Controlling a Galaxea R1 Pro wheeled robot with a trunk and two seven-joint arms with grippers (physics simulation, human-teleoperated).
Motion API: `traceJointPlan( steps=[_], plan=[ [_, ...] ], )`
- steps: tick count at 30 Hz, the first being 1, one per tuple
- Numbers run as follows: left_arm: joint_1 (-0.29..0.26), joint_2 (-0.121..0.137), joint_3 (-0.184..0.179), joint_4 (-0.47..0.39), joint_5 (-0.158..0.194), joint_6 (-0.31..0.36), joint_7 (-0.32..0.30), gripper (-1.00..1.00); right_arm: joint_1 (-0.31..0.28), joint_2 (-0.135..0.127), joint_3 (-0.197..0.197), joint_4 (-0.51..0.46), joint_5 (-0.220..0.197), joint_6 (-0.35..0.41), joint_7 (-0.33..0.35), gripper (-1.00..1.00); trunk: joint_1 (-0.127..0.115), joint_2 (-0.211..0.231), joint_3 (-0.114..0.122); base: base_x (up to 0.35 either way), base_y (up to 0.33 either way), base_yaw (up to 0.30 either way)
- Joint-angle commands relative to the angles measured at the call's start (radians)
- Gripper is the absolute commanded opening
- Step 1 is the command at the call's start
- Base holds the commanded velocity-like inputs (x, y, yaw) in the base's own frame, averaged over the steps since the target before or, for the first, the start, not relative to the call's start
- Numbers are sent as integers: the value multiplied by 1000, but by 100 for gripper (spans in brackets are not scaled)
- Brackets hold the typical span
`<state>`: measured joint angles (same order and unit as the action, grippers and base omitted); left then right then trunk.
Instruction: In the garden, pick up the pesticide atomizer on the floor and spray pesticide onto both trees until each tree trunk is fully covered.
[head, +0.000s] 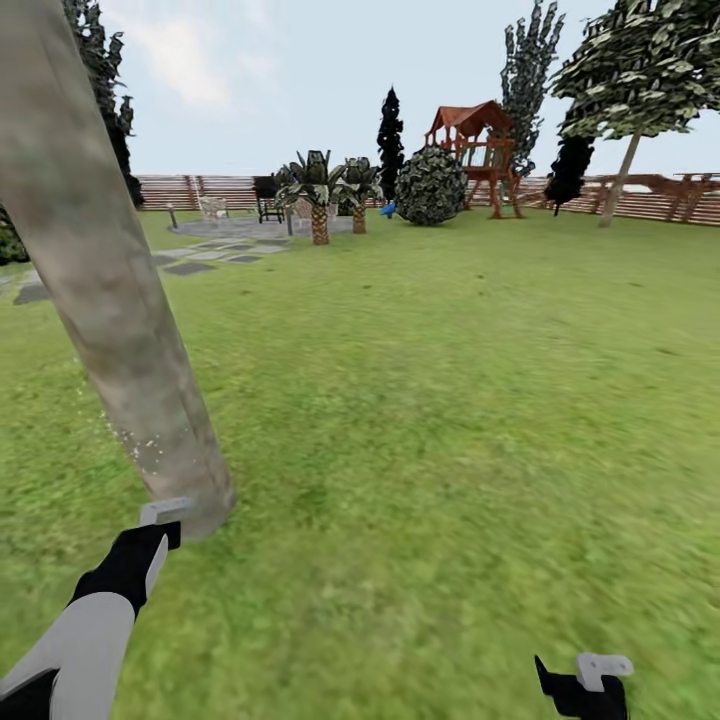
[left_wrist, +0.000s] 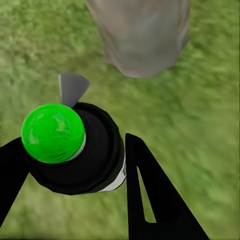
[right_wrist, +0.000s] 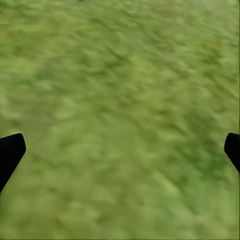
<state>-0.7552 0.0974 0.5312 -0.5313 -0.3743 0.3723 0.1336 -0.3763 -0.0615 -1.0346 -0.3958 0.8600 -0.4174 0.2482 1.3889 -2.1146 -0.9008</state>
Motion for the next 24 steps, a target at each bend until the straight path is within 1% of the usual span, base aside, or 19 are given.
traceJointPlan(
  steps=[1, 12, 20, 24],
  plan=[
    [-1, -1, 3, -1, -5, 4, 0, -100, -1, 0, -9, 0, 4, -4, 8, 100, 0, 0, -1, 218, -213, 277],
    [-1, -1, 3, -1, -5, 4, 1, -100, -1, 0, -9, 0, 4, -4, 8, 100, 0, 0, -1, 218, -213, 269],
    [-1, -1, 3, -1, -4, 4, 1, -100, -1, 0, -9, 0, 4, -4, 8, 100, 0, 0, -1, 173, -228, 29],
    [-1, -1, 3, -1, -4, 4, 1, -100, -1, 0, -9, 0, 4, -4, 8, 100, 0, 0, -1, 25, -267, 197]
  ],
)
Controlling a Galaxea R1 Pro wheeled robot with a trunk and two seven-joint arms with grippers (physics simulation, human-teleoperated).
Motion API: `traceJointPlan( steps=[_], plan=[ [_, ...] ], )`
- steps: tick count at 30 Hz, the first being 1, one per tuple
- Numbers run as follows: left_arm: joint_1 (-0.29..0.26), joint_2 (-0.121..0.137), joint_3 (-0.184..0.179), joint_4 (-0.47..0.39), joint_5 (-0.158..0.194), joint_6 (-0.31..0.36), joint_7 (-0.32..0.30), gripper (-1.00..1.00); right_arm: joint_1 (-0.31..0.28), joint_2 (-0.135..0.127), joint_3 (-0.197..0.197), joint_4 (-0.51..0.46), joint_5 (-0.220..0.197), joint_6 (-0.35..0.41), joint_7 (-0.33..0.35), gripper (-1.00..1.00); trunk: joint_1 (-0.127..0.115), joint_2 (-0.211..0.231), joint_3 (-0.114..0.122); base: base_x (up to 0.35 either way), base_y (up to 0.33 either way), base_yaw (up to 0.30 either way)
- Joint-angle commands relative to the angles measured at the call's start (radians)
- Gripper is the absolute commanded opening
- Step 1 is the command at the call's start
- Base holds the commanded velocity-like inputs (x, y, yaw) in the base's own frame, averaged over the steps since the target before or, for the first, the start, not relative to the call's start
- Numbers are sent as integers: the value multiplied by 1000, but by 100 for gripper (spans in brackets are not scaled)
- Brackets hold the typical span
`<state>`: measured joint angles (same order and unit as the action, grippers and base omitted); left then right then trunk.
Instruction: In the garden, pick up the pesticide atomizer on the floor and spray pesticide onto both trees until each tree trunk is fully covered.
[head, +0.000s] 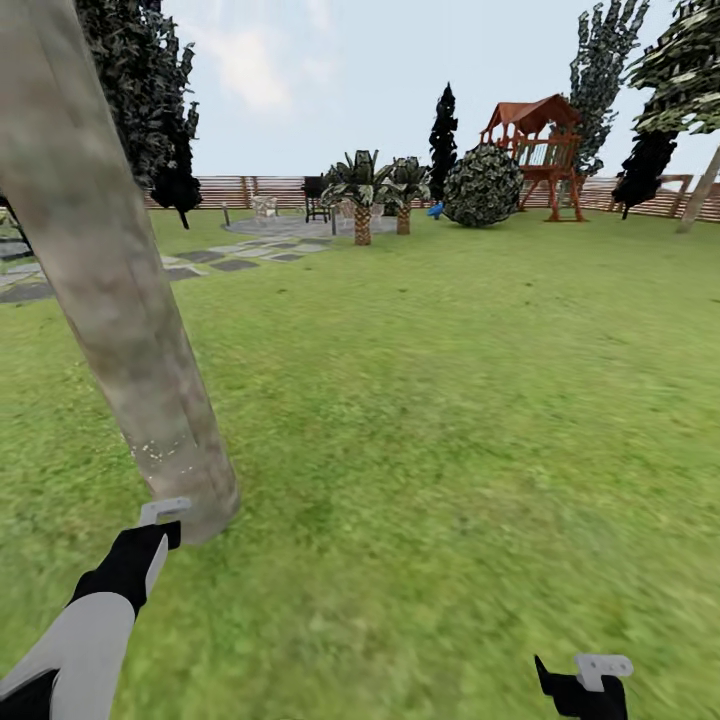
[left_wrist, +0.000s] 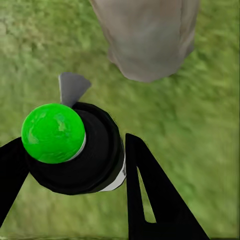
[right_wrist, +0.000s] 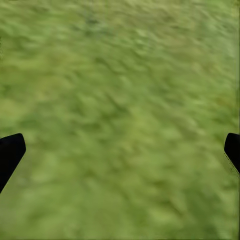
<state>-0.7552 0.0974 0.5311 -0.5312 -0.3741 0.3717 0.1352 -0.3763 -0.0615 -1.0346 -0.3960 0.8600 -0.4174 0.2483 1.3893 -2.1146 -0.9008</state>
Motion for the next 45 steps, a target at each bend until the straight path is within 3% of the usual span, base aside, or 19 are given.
traceJointPlan(
  steps=[1, 15, 33, 45],
  plan=[
    [-1, -1, 3, -1, -4, 4, 0, -100, -1, 0, -9, 0, 4, -4, 8, 100, 0, 0, -1, -14, -272, 266],
    [-1, -1, 6, -1, -3, 4, -2, -100, -1, 0, -9, 0, 4, -4, 8, 100, 0, 0, -1, -26, -60, 276],
    [-1, -2, 4, -1, -3, 4, -1, -100, -1, 0, -9, 0, 4, -4, 8, 100, 0, 0, -1, 259, -148, 43],
    [-1, -4, 4, -1, -3, 3, -2, -100, -1, 0, -9, 0, 4, -4, 8, 100, 0, 0, -1, 144, -237, 247]
  ],
)
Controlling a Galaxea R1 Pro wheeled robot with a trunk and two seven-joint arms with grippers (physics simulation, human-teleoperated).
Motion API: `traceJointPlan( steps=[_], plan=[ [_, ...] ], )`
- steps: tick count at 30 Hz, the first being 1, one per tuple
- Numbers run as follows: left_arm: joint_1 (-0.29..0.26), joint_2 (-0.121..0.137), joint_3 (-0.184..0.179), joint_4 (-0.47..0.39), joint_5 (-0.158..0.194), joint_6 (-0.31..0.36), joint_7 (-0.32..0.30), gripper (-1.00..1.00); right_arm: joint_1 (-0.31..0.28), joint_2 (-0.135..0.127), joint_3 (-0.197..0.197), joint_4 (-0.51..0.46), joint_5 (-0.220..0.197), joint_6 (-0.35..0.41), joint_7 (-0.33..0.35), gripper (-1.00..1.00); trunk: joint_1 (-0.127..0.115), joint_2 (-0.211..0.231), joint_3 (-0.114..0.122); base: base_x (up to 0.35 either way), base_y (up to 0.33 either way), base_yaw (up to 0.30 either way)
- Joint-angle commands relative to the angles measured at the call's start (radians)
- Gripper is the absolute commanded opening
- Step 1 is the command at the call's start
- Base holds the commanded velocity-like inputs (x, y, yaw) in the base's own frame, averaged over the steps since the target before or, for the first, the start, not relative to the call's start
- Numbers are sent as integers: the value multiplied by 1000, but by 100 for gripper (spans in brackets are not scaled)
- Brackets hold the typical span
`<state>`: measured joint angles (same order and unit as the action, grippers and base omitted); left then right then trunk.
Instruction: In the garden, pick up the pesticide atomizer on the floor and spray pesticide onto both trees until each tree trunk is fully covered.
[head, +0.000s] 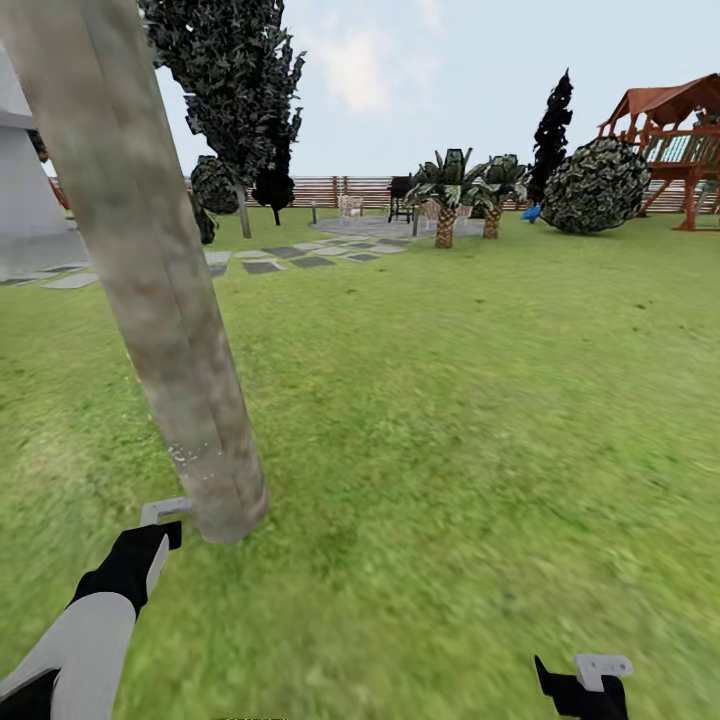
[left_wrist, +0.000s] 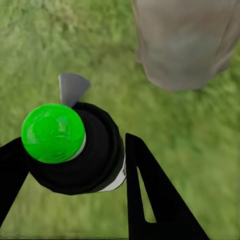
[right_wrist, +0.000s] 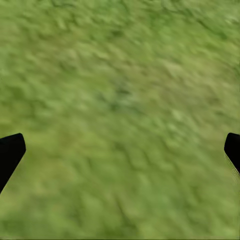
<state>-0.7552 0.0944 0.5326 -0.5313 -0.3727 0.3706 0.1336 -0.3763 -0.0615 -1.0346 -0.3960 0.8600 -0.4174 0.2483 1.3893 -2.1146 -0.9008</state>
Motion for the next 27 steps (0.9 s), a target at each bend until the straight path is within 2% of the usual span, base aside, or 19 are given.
traceJointPlan(
  steps=[1, 6, 9, 10, 11, 14, 15, 18, 19, 20, 21, 23, 27],
  plan=[
    [-1, -1, 3, -1, -5, 5, 0, -100, -1, 0, -9, 0, 4, -4, 8, 100, 0, 0, -1, -16, -269, 273],
    [-1, -5, -2, -2, -3, 5, -11, -100, -1, 0, -9, 0, 4, -4, 8, 100, 0, 0, -1, -43, -147, 112],
    [-16, -45, -7, -3, -5, 6, -28, -100, -1, -1, -9, 0, 5, -4, 8, 100, 0, 0, -1, -2, -7, 5],
    [-28, -84, -22, -4, -8, 11, -47, -100, -1, -1, -9, 0, 5, -4, 9, 100, 0, 0, -1, 0, -1, 1],
    [-46, -100, -40, -4, -9, 15, -54, -100, -1, -1, -9, 0, 5, -4, 9, 100, 0, 0, -1, 0, 0, 0],
    [-102, -111, -79, -3, -9, 23, -59, -100, -1, -1, -9, 0, 5, -4, 8, 100, 0, 0, -1, 0, 0, 0],
    [-135, -99, -84, -3, -7, 39, -60, -100, -1, -1, -9, 0, 5, -4, 8, 100, 0, 0, -1, 0, 0, 0],
    [-163, -35, -82, -2, -5, 82, -68, -100, -1, -1, -9, 1, 5, -4, 9, 100, 0, 0, -1, 0, 0, 0],
    [-166, -9, -82, -1, -5, 89, -79, -100, -1, -1, -9, 1, 5, -4, 9, 100, 0, 0, -1, 0, 0, 0],
    [-167, 29, -82, -2, -5, 96, -100, -100, -1, -1, -9, 2, 5, -4, 9, 100, 0, 0, -1, 0, 0, 0],
    [-165, 52, -82, -2, -5, 98, -111, -100, -1, -1, -9, 2, 5, -4, 8, 100, 0, 0, -1, 0, 0, 19],
    [-163, 62, -84, -2, -6, 98, -117, -100, -1, -1, -9, 2, 5, -4, 8, 100, 0, 0, -1, 0, 0, 112],
    [-184, 38, -88, -3, -6, 100, -118, -100, -1, -1, -9, 2, 5, -4, 8, 100, 0, 0, -1, 0, 0, 251]
  ],
)
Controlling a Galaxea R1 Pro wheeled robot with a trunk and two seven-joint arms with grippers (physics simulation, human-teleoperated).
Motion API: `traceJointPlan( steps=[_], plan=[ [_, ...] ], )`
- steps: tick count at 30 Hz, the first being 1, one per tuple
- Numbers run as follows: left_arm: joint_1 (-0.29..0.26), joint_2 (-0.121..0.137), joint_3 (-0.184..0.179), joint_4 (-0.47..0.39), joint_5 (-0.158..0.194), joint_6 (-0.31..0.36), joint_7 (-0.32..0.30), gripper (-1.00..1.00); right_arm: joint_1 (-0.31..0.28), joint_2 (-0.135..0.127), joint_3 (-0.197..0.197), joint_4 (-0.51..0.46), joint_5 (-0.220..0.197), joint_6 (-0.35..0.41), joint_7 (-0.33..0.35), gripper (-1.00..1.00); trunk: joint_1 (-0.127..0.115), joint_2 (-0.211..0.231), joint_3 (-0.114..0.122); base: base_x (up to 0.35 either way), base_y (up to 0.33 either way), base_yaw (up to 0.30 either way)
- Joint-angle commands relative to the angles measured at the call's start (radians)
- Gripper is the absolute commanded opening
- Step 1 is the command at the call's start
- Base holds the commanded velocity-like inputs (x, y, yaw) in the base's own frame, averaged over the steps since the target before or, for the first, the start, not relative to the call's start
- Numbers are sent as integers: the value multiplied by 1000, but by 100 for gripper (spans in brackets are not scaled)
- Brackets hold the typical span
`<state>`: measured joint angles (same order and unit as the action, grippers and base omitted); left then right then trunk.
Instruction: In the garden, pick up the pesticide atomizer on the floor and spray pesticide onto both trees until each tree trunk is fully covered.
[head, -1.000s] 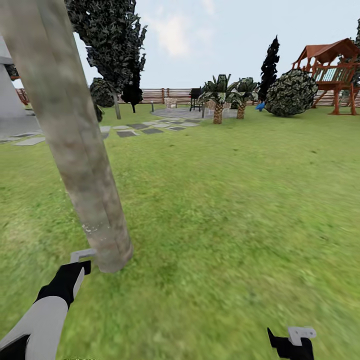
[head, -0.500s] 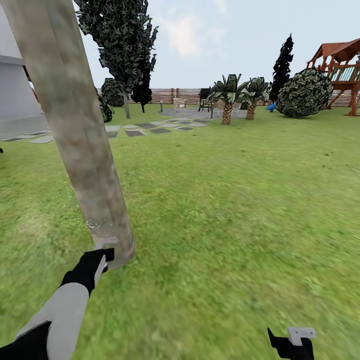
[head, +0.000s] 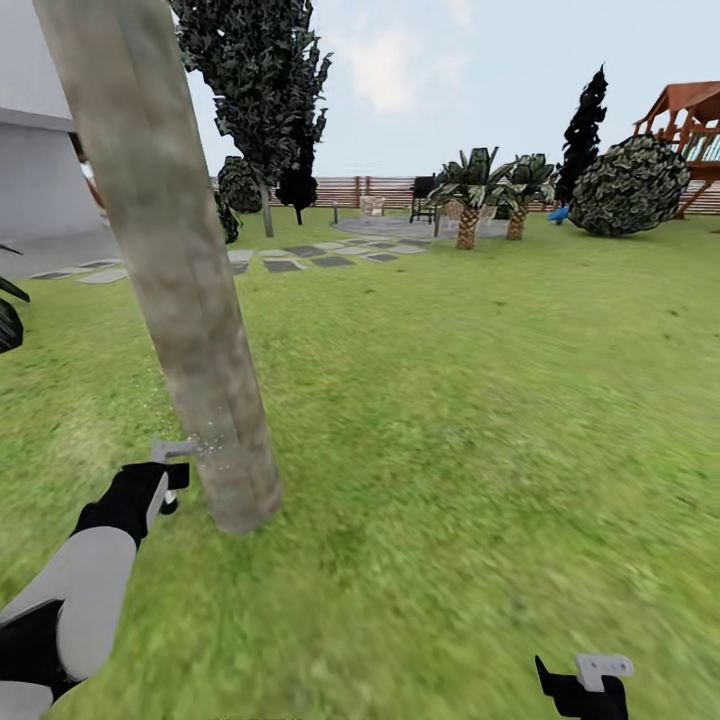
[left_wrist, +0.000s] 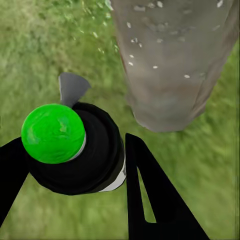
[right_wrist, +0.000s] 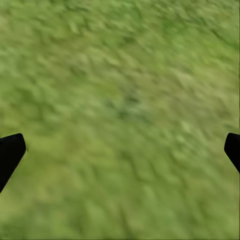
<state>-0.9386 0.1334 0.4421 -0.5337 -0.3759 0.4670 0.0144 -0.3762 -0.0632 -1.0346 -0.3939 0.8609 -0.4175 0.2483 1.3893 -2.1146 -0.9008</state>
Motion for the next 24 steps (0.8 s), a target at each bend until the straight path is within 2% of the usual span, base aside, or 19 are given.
traceJointPlan(
  steps=[1, 4, 10, 13, 19, 24],
  plan=[
    [-17, -6, 3, 0, -3, 6, 1, -100, -1, 0, -8, 0, 4, -4, 8, 100, 0, 0, -1, 0, 0, 230],
    [-46, -24, 1, -2, -5, 40, 1, -100, -1, 0, -9, -2, 3, -4, 8, 100, 0, 0, -1, 0, 0, 56],
    [-34, -17, -1, -4, -7, 47, -1, -100, -1, 0, -8, -2, 4, -4, 8, 100, 0, 0, -1, 1, -5, 2],
    [-33, -17, -1, -5, -6, 47, -1, -100, -1, 0, -8, -2, 4, -4, 8, 100, 0, 0, -1, 82, -189, 0],
    [-32, -18, 0, -5, -6, 45, 1, -100, -1, 0, -8, -2, 4, -4, 8, 100, 0, 0, -1, 250, -129, 3],
    [-32, -15, -2, -24, -9, 42, 2, -100, -1, 2, -8, -1, 4, -4, 8, 100, 0, 0, -1, 147, -3, 197]
  ],
)
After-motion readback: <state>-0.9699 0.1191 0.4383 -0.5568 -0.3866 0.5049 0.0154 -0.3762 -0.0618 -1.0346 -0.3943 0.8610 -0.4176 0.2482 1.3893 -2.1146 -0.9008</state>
